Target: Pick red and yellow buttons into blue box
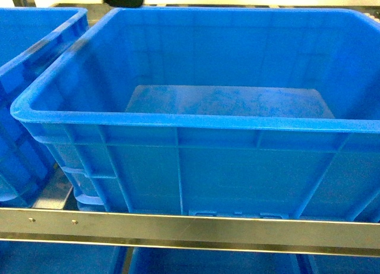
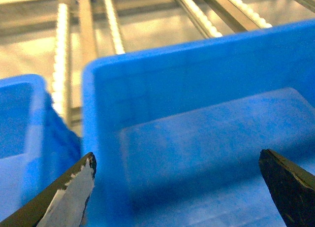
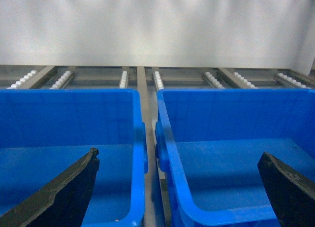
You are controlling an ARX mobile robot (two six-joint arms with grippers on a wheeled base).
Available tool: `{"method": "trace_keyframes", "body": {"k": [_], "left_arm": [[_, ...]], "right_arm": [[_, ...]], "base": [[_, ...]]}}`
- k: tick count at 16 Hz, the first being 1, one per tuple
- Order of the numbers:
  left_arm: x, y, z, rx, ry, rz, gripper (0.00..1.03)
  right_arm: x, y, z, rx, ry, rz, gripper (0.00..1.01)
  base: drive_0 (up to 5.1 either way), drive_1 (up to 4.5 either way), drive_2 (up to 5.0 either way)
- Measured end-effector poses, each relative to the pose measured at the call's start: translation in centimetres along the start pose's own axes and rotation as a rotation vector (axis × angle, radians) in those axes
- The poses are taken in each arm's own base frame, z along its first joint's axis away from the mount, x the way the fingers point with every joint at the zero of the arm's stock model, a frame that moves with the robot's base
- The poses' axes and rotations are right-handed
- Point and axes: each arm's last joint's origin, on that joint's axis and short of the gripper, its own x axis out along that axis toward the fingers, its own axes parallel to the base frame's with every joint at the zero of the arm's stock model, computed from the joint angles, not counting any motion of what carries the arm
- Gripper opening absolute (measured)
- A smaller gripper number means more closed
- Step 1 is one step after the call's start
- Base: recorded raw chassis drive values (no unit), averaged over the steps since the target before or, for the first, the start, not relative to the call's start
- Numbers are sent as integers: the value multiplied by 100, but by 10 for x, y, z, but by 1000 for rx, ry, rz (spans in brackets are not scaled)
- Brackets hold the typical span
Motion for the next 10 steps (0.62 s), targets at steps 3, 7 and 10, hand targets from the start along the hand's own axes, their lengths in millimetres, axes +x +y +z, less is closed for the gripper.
{"method": "trace_keyframes", "body": {"k": [3,7,10], "left_arm": [[-38,18,-16,-27,-70,140,98],[-125,21,-59,-75,-150,319,98],[-159,18,-73,-110,-180,365,98]], "right_arm": [[0,0,0,0,0,0,98],[0,0,0,0,0,0,98],[0,0,0,0,0,0,98]], "base": [[0,0,0],[0,0,0],[0,0,0]]}}
